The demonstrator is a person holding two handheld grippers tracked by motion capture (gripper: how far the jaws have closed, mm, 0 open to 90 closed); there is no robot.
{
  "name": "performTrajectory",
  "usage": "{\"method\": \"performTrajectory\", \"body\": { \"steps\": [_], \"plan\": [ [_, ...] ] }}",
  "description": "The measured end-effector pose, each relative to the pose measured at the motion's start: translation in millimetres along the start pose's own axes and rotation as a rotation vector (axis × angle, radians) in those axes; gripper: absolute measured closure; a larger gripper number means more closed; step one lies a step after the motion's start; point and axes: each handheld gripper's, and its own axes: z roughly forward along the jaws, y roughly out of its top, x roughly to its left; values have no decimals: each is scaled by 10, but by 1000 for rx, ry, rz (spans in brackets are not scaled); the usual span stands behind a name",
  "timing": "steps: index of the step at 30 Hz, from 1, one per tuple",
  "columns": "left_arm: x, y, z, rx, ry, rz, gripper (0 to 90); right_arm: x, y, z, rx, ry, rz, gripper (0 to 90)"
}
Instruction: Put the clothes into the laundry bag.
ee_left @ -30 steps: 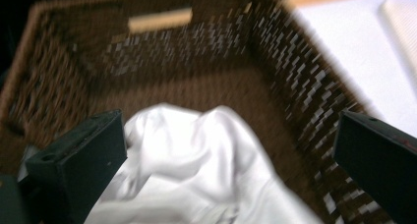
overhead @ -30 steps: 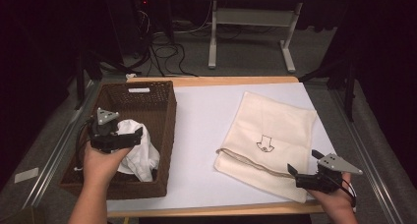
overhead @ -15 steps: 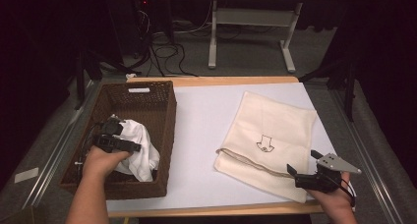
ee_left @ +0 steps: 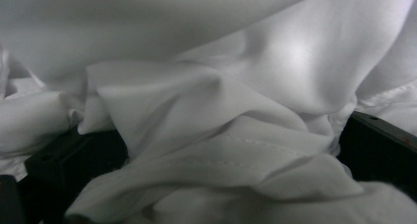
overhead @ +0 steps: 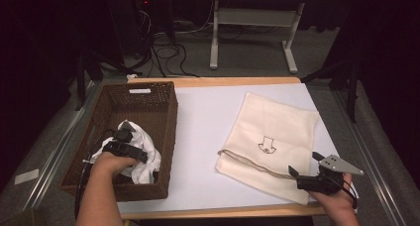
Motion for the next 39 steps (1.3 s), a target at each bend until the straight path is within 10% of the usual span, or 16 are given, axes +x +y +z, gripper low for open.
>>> {"method": "performTrajectory", "body": {
  "steps": [21, 39],
  "plan": [
    [-121, -63, -154, -102, 70, 120, 672, 6, 0, 10, 3, 4, -1, 5],
    [-198, -136, -335, -292, 61, 201, 752, 24, 2, 6, -1, 7, -12, 5]
  ]
}}
